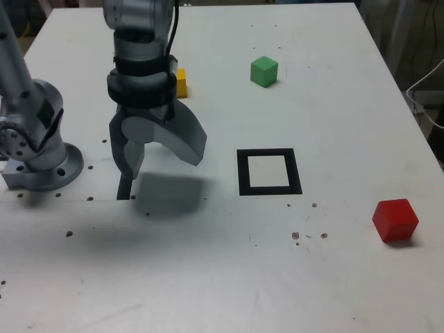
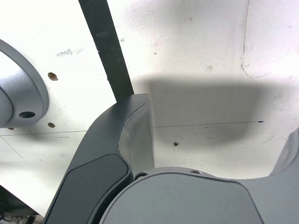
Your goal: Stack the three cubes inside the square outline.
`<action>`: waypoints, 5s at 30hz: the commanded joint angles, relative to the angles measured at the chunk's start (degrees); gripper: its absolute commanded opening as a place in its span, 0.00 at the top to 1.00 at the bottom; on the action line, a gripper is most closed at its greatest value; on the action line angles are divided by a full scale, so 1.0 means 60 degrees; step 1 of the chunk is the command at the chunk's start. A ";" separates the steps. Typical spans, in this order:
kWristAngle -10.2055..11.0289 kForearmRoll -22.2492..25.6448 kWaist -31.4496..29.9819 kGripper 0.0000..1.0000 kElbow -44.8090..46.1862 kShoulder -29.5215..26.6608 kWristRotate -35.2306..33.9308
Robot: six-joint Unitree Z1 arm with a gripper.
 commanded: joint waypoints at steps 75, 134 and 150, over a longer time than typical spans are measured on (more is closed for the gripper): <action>0.1548 0.6684 -0.2800 0.00 -1.3806 0.6499 0.0087; 0.1136 0.6702 -0.1585 0.03 -1.6777 0.9799 0.0125; 0.0787 0.6682 -0.1599 0.14 -1.6737 1.0061 0.0003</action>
